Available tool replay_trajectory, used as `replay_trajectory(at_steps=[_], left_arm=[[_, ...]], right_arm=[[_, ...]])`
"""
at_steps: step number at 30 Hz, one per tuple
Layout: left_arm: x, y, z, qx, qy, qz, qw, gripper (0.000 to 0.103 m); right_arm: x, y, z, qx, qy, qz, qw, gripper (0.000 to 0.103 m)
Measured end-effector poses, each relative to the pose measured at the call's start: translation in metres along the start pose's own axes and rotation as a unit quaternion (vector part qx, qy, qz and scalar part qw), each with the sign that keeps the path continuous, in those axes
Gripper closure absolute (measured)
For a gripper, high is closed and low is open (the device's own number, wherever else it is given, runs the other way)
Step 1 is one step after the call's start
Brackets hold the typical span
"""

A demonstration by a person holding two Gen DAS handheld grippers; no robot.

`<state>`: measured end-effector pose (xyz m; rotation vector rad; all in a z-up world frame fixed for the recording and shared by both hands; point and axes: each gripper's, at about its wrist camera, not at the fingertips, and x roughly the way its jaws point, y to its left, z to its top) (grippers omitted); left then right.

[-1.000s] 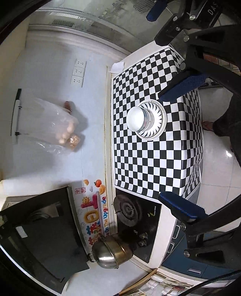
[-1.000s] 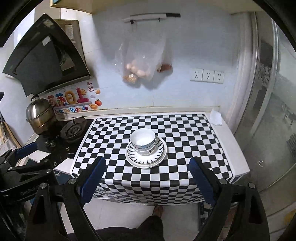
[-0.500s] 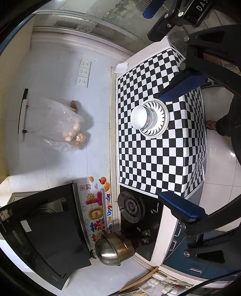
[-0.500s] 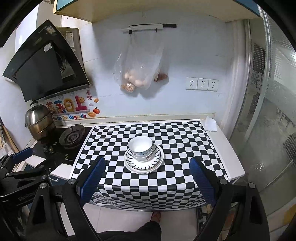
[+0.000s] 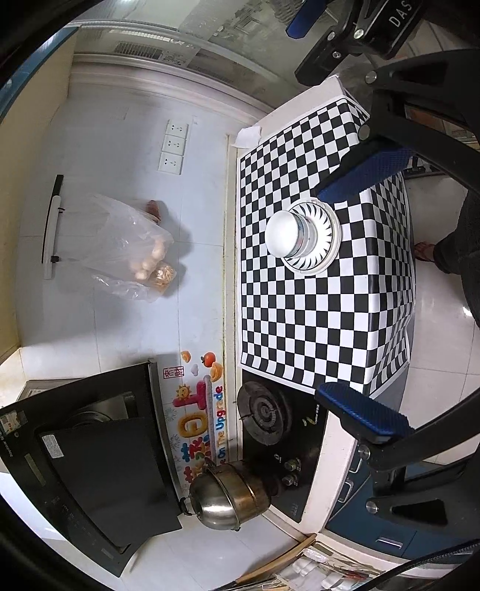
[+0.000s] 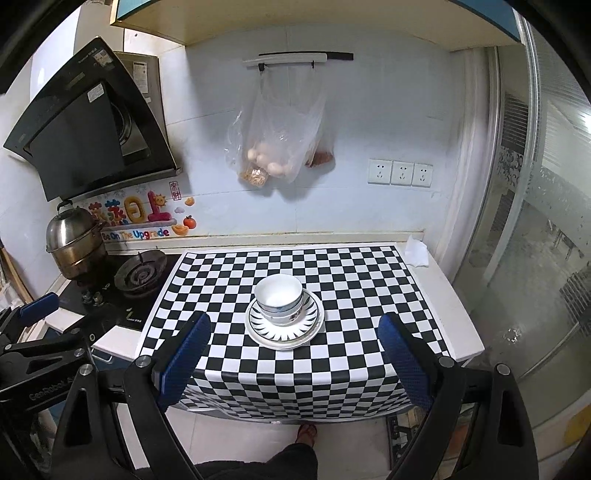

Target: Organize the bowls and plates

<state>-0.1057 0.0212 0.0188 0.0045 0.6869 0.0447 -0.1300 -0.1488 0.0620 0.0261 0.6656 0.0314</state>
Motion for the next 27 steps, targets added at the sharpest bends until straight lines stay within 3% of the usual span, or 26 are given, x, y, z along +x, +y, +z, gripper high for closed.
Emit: replay_trajectory(at_steps=[27], left_arm=[[-0.006,-0.006,-0.001,-0.005,0.000,0.004,1.0000,0.004]], right_arm=[[-0.005,-0.014,-0.006,0.001,-0.002,-0.007,1.000,0.009]])
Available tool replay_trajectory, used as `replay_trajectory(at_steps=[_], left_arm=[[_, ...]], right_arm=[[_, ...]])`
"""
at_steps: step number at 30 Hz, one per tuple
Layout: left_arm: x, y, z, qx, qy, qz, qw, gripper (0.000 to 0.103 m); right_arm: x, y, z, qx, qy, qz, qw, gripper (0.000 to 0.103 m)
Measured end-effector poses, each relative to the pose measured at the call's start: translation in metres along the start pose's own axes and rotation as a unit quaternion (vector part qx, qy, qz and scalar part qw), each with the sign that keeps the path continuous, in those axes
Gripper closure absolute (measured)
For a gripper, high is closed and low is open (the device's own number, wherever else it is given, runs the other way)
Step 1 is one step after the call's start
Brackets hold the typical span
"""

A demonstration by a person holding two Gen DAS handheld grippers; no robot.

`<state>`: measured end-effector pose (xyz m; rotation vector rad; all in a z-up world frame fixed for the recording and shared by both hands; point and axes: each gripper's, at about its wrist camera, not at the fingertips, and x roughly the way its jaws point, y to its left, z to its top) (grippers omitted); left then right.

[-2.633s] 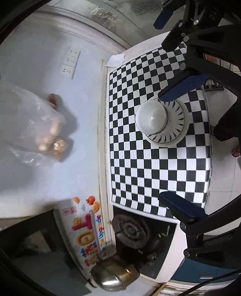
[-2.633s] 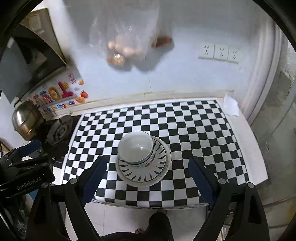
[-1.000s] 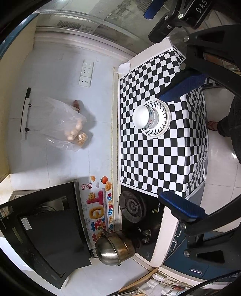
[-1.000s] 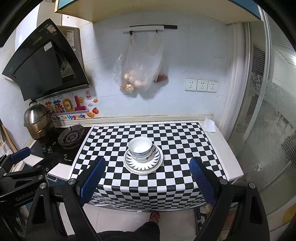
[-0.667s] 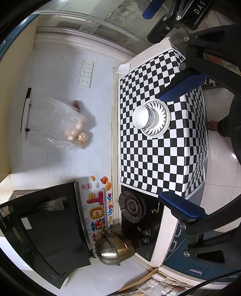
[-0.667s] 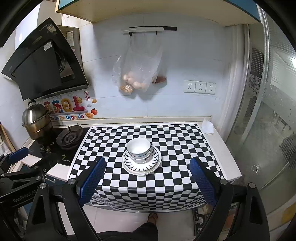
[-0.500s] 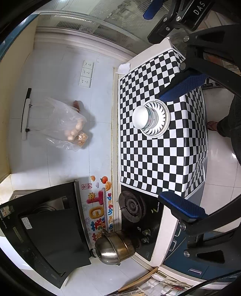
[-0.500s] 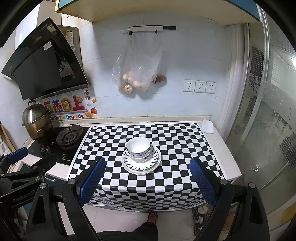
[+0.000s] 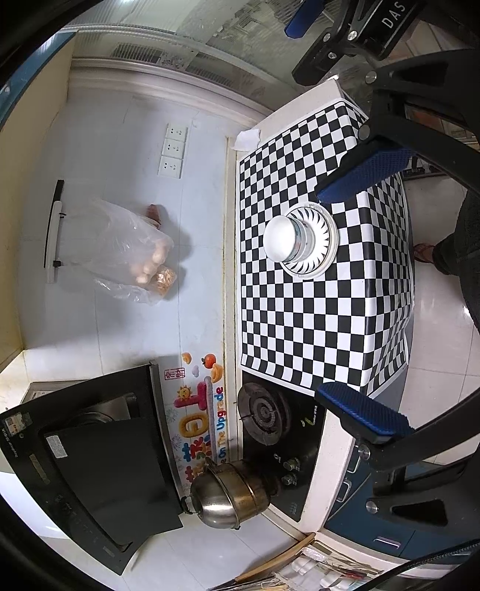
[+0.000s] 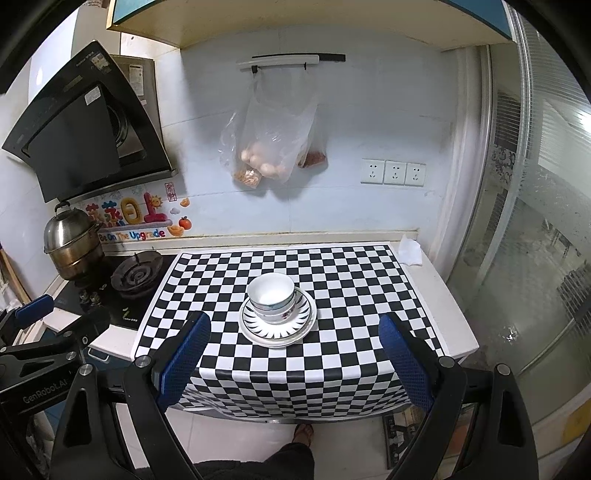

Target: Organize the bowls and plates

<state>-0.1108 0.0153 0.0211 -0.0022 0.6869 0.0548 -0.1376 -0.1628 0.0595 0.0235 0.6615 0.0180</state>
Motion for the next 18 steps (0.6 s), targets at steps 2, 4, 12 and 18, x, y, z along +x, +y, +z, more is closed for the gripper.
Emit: replay_trajectory(at_steps=[2,4,12,18], left_arm=[[-0.002,-0.003,0.000,0.002,-0.002,-0.001,1.0000,0.004],[-0.004,-0.005,0.001,0.002,-0.004,0.000,1.0000,0.004],[-0.008,-0.009,-0.001,0.001,-0.005,0.002,1.0000,0.003],[-0.012,-0.016,-0.003,-0.001,-0.001,-0.002,1.0000,0.004]], right_arm=[[-0.001,-0.001,0.001,0.002,-0.001,0.000,1.000,0.009],[-0.002,-0.003,0.001,0.002,-0.002,-0.001,1.000,0.009],[-0.009,-0.003,-0.001,0.004,-0.006,-0.001,1.000,0.009],[-0.011,-0.003,-0.002,0.003,-0.004,0.000,1.000,0.009]])
